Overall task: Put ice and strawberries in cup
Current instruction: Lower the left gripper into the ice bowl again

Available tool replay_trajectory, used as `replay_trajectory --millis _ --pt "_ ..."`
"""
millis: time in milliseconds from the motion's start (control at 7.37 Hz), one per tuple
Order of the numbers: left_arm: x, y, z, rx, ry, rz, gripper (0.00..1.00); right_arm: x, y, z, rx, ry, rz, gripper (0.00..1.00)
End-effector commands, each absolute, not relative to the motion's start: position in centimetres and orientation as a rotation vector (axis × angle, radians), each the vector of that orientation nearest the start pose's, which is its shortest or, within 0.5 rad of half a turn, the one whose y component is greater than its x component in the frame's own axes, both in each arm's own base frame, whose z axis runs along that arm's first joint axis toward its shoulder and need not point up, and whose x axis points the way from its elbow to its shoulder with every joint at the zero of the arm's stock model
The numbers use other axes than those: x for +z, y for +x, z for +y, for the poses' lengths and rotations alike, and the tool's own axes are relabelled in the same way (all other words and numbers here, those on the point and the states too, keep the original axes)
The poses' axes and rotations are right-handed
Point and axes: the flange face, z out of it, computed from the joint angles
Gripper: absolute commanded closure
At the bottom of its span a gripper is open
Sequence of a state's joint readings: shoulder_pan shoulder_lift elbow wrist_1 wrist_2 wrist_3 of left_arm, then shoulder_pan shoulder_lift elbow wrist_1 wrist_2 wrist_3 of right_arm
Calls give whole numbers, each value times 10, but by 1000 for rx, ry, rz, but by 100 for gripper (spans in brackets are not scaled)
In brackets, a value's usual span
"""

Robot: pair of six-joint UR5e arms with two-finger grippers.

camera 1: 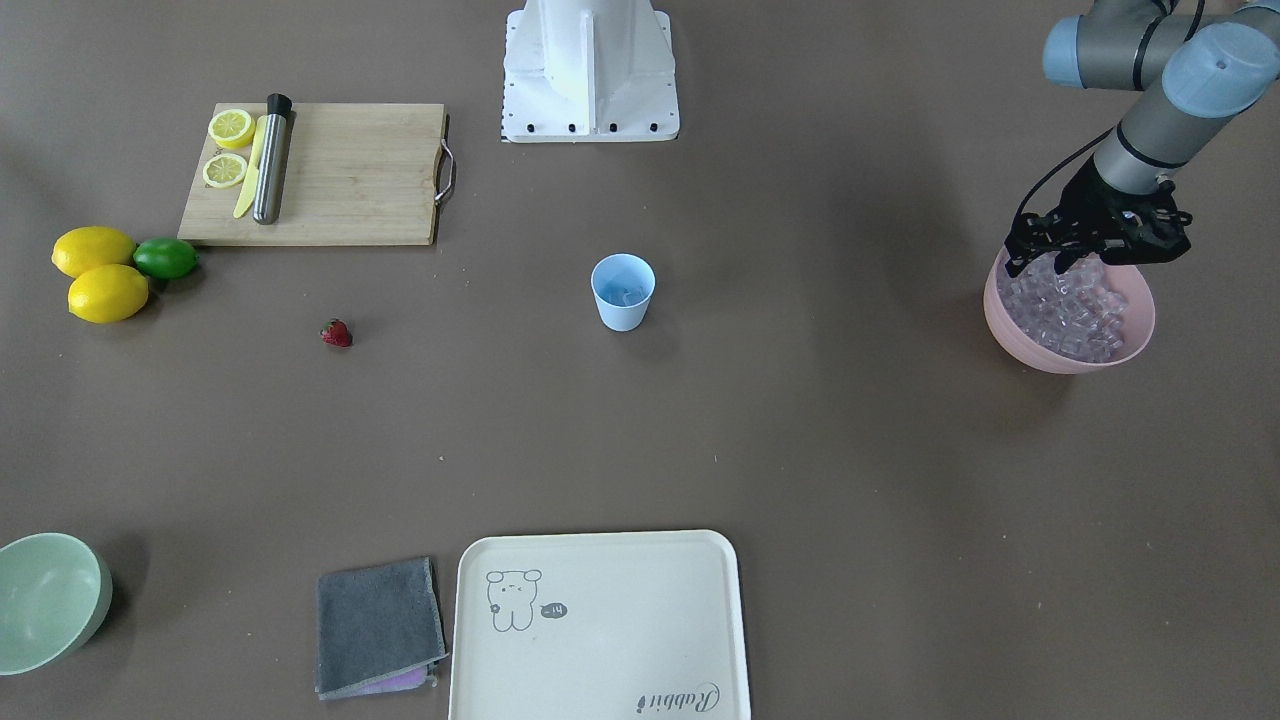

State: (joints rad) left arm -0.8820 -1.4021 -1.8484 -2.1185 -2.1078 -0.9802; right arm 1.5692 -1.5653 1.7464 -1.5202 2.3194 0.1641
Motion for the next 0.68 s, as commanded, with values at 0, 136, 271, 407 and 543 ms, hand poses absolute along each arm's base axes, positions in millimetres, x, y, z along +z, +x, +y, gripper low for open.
replay_trajectory --millis 0,136,271,407,543 --pt "547 223 -399 -97 44 821 30 565 65 -502 68 157 -759 0" --pt "547 226 -397 -93 39 818 30 564 65 -503 67 160 -759 0" --pt "547 227 -397 -91 40 819 30 564 66 -504 68 163 -749 0" --pt "547 227 -397 -91 40 819 38 565 66 -503 70 161 -747 0" --pt "547 227 -397 -91 40 819 59 565 66 -503 70 161 -747 0"
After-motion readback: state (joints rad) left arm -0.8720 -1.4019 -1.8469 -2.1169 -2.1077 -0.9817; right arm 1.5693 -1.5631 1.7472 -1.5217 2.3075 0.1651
